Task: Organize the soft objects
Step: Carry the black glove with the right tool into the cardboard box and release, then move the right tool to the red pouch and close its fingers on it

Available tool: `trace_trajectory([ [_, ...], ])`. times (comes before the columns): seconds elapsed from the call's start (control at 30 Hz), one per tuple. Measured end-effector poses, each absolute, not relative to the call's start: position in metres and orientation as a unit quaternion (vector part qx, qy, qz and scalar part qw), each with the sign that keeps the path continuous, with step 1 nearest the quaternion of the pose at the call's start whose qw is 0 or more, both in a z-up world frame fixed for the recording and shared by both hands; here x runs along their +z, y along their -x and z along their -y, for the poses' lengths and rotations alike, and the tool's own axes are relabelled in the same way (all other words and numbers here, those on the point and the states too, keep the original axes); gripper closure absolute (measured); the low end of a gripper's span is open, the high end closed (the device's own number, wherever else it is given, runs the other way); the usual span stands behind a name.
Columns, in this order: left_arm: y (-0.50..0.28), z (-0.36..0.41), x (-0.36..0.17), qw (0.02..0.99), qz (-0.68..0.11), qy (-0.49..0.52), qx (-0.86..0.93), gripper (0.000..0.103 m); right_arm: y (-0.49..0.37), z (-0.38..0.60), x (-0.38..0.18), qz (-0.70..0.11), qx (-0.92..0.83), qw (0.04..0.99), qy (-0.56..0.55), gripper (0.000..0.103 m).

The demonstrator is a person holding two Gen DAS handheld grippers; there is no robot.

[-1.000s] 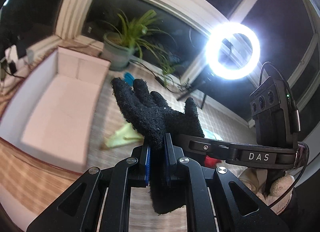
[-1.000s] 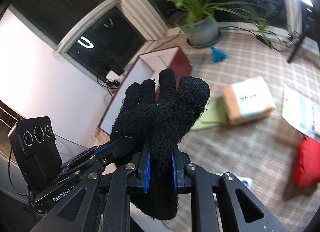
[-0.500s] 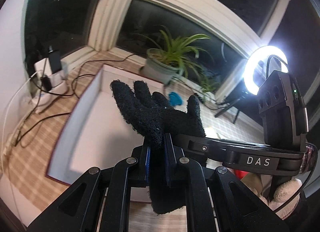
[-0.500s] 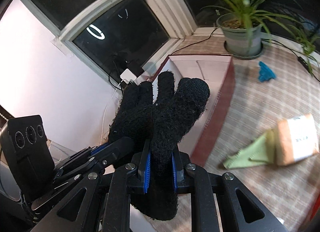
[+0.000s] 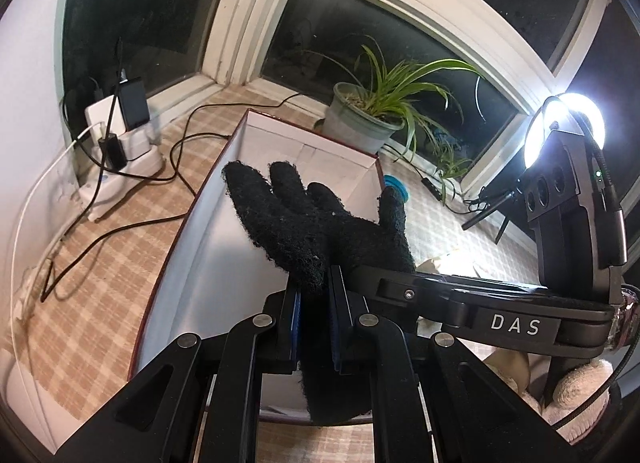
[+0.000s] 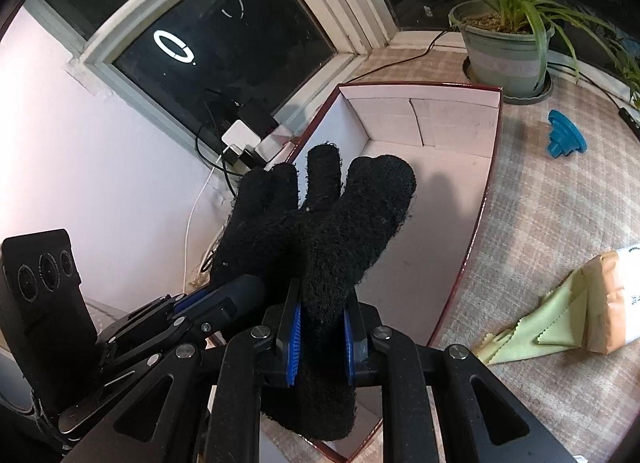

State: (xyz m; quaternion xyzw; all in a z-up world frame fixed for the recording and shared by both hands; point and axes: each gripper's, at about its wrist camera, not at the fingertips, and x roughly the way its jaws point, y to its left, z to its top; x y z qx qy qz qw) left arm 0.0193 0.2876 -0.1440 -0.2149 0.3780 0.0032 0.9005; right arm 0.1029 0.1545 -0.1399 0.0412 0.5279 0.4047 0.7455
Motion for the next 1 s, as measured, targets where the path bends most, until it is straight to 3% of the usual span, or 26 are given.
trace_trajectory([
  [0.27,-0.023,-0.288,-0.148,0.897,-0.387,0.211,0.005,0.093,-0.106,-0.160,-0.147,-0.533,0.398,0.746,-0.039,0.083],
  [0.33,-0.022,-0.288,-0.148,0.898,-0.389,0.207,0.009,0.092,-0.105,-0.162,-0.147,-0.531,0.396,0.749,-0.030,0.074],
  [0.4,-0.020,-0.289,-0.147,0.898,-0.390,0.204,0.019,0.083,-0.105,-0.162,-0.147,-0.526,0.391,0.755,-0.021,0.051],
  [0.47,-0.017,-0.291,-0.147,0.897,-0.389,0.206,0.027,0.077,-0.104,-0.160,-0.146,-0.522,0.382,0.762,-0.017,0.045],
  [0.6,-0.012,-0.294,-0.146,0.896,-0.388,0.213,0.040,0.070,-0.108,-0.147,-0.144,-0.514,0.367,0.774,-0.032,0.044],
  [1.0,-0.001,-0.264,-0.133,0.900,-0.379,0.212,0.042,0.061,-0.104,-0.097,-0.130,-0.498,0.351,0.792,-0.035,0.042],
])
